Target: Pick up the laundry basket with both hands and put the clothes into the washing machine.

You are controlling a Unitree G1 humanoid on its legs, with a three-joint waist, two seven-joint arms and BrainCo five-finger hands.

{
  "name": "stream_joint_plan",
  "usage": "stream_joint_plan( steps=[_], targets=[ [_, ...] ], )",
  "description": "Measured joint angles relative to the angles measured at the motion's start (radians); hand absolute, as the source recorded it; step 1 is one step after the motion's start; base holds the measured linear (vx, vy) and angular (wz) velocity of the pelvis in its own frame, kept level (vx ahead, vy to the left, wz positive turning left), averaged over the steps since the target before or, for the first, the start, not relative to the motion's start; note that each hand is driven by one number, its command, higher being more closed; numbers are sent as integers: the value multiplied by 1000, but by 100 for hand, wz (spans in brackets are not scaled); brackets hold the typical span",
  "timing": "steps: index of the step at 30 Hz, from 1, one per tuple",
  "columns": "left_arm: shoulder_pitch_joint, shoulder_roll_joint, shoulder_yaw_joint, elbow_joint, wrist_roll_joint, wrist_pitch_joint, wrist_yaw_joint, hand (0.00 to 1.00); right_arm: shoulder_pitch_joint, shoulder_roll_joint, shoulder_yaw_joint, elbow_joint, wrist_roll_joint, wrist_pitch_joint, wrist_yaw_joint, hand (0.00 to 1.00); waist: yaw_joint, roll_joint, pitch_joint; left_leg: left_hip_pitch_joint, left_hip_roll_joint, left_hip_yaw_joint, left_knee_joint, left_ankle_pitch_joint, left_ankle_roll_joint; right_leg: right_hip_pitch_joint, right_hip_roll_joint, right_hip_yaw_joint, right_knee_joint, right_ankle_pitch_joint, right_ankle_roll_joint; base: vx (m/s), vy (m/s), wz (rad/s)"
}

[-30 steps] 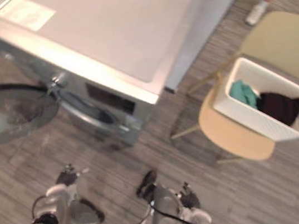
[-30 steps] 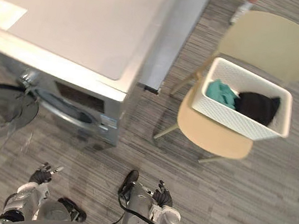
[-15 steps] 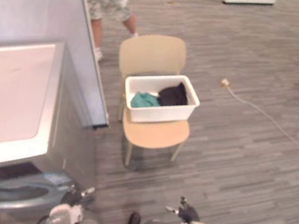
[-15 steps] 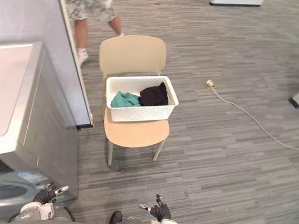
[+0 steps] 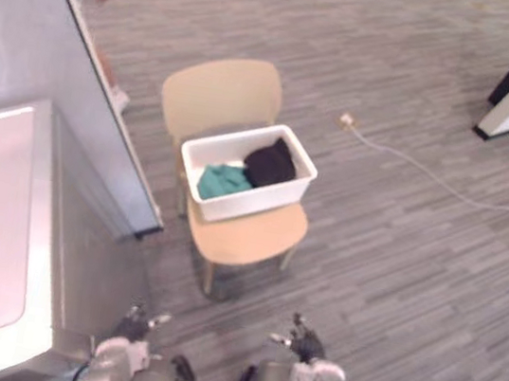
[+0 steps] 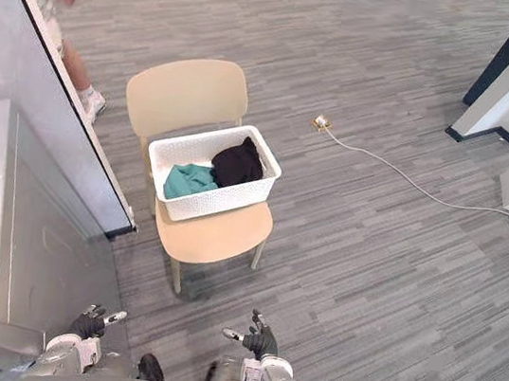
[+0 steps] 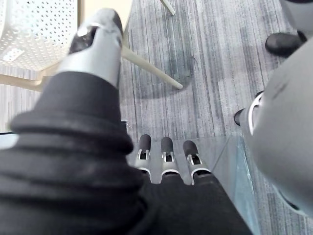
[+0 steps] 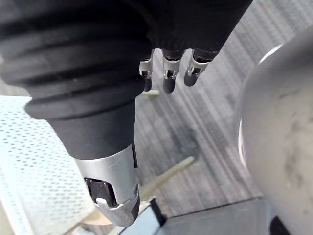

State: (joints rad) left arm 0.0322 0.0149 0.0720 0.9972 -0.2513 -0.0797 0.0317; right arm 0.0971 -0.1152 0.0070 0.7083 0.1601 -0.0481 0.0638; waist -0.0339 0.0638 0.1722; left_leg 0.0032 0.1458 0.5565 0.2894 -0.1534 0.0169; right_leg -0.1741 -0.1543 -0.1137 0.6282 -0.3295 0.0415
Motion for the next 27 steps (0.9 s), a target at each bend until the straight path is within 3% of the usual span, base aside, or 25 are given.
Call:
stream_joint_plan(
  steps=[3, 4, 5, 6, 7, 8, 9, 10, 11, 12, 14, 15, 17, 18, 21, 23, 25, 27],
  targets=[
    [5, 8, -19, 0, 0, -8, 19, 0, 38, 10, -23, -48, 15, -3, -25, 0, 0, -16, -21, -37, 20, -61, 49, -25, -54, 6, -93, 63, -89, 44, 23, 69, -313, 54],
    [26, 26, -34, -6, -1, -11, 27, 0, 49, 18, -23, -70, 33, -5, -31, 0, 8, -42, -34, -56, 30, -78, 89, -39, -82, 27, -126, 55, -168, 64, 53, 123, -506, 40],
    [36, 46, -33, -11, 0, -12, 30, 0, 39, 25, -25, -76, 34, -12, -39, 0, 14, -43, -36, -74, 75, -99, 155, -58, -111, 29, -112, 41, -185, 119, 139, 146, -450, 17],
    [46, 40, -33, -11, 0, -12, 30, 0, 36, 21, -24, -86, 34, -12, -48, 0, 22, -26, -35, -78, 116, -105, 179, -68, -126, 33, -79, 40, -178, 112, 125, 177, -410, -28],
    [88, 19, -27, -29, -5, -13, 29, 0, 40, 2, -21, -141, 34, -13, -58, 0, 44, 20, -53, -79, 189, -108, 210, -82, -150, 34, -9, 42, -181, 100, 96, 143, -276, -52],
    [114, 10, -21, -48, -8, -15, 29, 0, 40, -2, -21, -193, 34, -16, -65, 0, 52, 41, -61, -77, 232, -109, 225, -71, -140, 43, 30, 38, -180, 87, 75, 206, -307, -41],
    [128, 5, -10, -50, -14, -16, 27, 0, 39, 0, -27, -245, 35, -22, -69, 0, 47, 48, -59, -88, 265, -116, 277, -40, -96, 68, 51, 14, -187, 75, 58, 211, -315, 12],
    [129, 3, 3, -63, -22, -22, 30, 0, 39, 2, -47, -306, 35, -28, -77, 0, 38, 40, -53, -126, 320, -115, 374, 17, -10, 112, 70, -23, -207, 75, 32, 206, -318, 38],
    [132, 5, 7, -77, -22, -23, 30, 0, 39, 1, -56, -335, 35, -36, -85, 0, 37, 37, -50, -135, 344, -107, 407, 48, 21, 138, 80, -39, -218, 78, 27, 194, -315, 41],
    [136, 8, 17, -86, -20, -28, 29, 0, 35, -1, -83, -403, 37, -43, -99, 0, 46, 35, -52, -135, 404, -39, 445, 91, 75, 173, 101, -63, -240, 86, 13, 211, -265, 25],
    [134, 5, 52, -84, -16, -26, 29, 0, 28, -5, -137, -534, 39, -71, -122, 0, 47, 34, -52, -101, 481, 144, 467, 137, 121, 235, 118, -101, -303, 97, -7, 294, -226, 50],
    [132, 4, 61, -84, -5, -24, 27, 0, 19, -22, -170, -594, 39, -85, -141, 0, 43, 33, -52, -103, 494, 209, 505, 126, 100, 266, 118, -128, -335, 104, -18, 261, -105, 67],
    [125, 4, 83, -81, 10, -15, 20, 0, -21, -32, -209, -662, 35, -89, -158, 0, 45, 23, -45, -107, 462, 281, 539, 71, 43, 302, 107, -170, -372, 108, -21, 212, 2, 71],
    [117, 5, 85, -71, 29, -5, 17, 0, -49, -33, -221, -705, 30, -91, -167, 0, 47, 15, -40, -109, 421, 326, 524, 39, 38, 322, 100, -201, -387, 108, -21, 209, 66, 72],
    [98, 5, 88, -71, 64, 3, 6, 0, -122, -45, -228, -754, -14, -103, -175, 0, 58, -3, -43, -100, 347, 369, 433, 11, 48, 343, 84, -254, -415, 112, -2, 153, 60, 63],
    [74, 7, 112, -66, 86, 9, 4, 0, -220, -70, -229, -770, -59, -105, -179, 0, 65, -32, -39, -120, 314, 395, 404, 7, 56, 360, 78, -305, -492, 139, 34, 154, 19, 63],
    [70, 2, 116, -64, 88, 15, 0, 0, -279, -95, -230, -765, -92, -105, -182, 0, 67, -34, -39, -112, 275, 404, 351, -26, 103, 391, 83, -340, -538, 157, 46, 182, 32, 55],
    [71, 1, 103, -65, 88, 16, -13, 0, -314, -119, -226, -728, -134, -105, -183, 0, 68, -34, -39, -88, 232, 392, 281, -64, 112, 401, 78, -369, -507, 150, 56, 125, 75, 50]
  ],
)
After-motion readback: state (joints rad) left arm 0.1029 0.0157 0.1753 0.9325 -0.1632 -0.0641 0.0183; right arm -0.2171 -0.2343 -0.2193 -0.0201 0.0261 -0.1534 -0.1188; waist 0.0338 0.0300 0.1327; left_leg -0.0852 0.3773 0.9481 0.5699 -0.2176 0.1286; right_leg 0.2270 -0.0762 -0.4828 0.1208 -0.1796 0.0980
